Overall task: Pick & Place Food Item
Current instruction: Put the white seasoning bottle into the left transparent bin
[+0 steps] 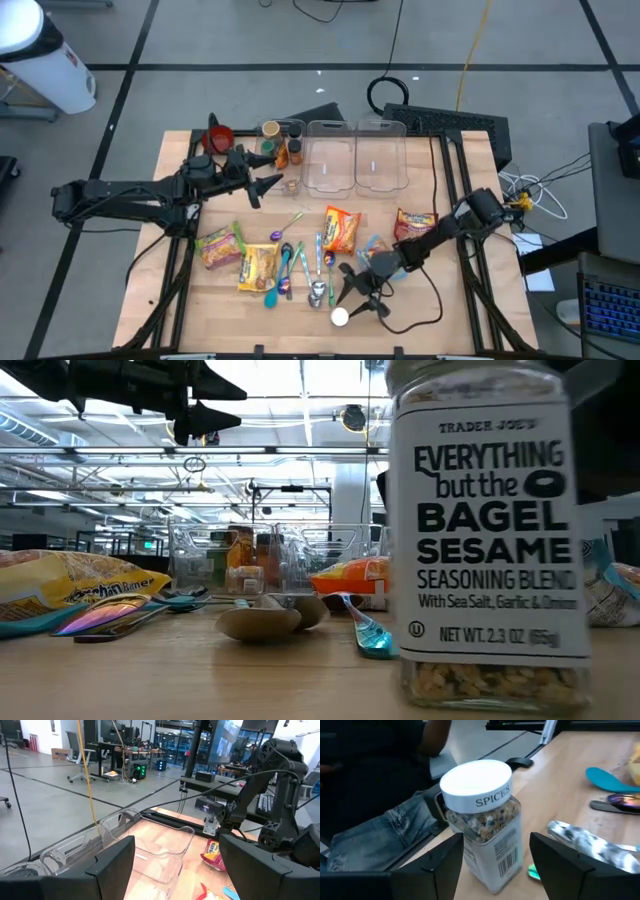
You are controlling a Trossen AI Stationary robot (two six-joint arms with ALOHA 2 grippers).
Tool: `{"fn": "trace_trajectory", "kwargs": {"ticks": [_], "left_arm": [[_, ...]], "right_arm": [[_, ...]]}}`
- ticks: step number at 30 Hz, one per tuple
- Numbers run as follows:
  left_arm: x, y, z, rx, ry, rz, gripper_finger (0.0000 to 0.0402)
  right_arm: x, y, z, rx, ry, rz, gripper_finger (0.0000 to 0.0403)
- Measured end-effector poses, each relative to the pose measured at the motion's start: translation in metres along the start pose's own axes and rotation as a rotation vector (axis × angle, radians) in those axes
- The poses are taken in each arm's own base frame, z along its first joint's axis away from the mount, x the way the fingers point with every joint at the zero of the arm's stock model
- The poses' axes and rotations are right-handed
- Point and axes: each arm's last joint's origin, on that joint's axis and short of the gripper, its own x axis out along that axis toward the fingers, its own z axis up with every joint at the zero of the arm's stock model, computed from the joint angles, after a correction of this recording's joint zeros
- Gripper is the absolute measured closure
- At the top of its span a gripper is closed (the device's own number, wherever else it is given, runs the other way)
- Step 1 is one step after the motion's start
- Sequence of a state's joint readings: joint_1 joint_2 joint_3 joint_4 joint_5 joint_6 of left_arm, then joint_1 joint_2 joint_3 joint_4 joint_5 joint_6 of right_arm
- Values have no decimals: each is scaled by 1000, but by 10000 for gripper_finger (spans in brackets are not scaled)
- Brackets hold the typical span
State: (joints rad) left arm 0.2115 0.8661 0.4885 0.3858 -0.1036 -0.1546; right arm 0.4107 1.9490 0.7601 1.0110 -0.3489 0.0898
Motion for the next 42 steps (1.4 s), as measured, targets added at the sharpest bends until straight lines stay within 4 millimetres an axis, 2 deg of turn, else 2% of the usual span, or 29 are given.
{"fn": "trace_trajectory", "kwargs": {"ticks": [4,8,11,15,17,19,23,29,33,35,38,40,42], "left_arm": [[0,0,0,16,3,1,105],[0,0,-1,18,11,2,105],[0,0,-2,24,24,4,105],[0,1,-6,27,62,9,105],[0,1,-8,17,82,12,105],[0,1,-9,-6,95,16,105],[0,2,-10,-47,98,18,105],[-1,-1,-12,-82,123,11,105],[-2,-5,-14,-79,142,-12,105],[-2,-8,-16,-76,158,-21,105],[-3,-11,-19,-77,184,-33,105],[-4,-13,-20,-85,201,-41,105],[-4,-15,-22,-87,213,-52,105]], "right_arm": [[-6,-7,5,18,22,-26,182],[-16,-7,12,63,117,-56,188],[-24,3,20,136,179,-88,192],[-25,27,26,196,210,-172,197],[-21,38,32,249,137,-174,199],[-19,45,44,278,-6,-188,200],[-21,45,69,211,-265,-225,200],[-26,64,89,71,-482,-144,203],[-17,84,106,-40,-519,-123,167],[-7,99,118,-115,-486,-146,139],[9,116,129,-200,-299,-302,100],[15,126,130,-202,-146,-398,80],[18,131,125,-126,-42,-484,69]]}}
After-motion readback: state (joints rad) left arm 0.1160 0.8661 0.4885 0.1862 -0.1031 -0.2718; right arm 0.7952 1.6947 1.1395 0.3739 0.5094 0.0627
